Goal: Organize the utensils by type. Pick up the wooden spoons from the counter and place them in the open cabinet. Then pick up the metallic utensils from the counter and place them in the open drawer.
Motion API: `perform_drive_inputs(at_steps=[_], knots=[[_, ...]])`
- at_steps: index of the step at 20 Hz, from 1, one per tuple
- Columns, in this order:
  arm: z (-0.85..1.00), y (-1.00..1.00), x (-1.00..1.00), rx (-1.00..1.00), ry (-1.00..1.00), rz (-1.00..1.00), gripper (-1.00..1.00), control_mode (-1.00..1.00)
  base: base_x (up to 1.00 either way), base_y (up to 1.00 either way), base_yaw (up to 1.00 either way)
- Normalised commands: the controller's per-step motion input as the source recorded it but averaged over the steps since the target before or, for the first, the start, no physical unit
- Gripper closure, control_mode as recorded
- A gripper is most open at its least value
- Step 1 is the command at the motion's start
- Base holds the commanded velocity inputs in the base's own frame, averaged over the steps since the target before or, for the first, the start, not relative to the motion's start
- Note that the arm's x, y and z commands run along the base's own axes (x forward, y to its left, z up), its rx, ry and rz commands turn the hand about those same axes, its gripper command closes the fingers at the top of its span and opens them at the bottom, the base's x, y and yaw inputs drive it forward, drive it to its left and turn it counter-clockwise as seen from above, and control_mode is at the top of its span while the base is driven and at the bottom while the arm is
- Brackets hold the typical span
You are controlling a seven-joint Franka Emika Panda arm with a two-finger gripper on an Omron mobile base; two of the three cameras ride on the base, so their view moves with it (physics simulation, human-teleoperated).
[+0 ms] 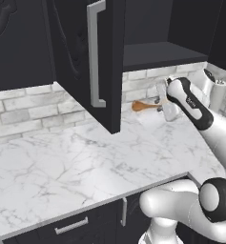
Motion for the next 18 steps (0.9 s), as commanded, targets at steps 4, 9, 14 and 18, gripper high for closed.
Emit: perform_drive_inputs(at_steps=[4, 9, 14, 18], knots=[[0.53, 0.0, -0.02, 0.0, -0.3, 0.0, 1.0, -1.0, 0.0, 0.0, 0.0], [0.63, 0.0, -0.01, 0.0, -0.37, 0.0, 1.0, -1.0, 0.0, 0.0, 0.0], [0.67, 0.0, 0.05, -0.01, -0.19, -0.01, 1.0, -1.0, 0.0, 0.0, 0.0], [0.52, 0.0, 0.3, -0.07, -0.01, 0.0, 1.0, -1.0, 0.0, 0.0, 0.0]])
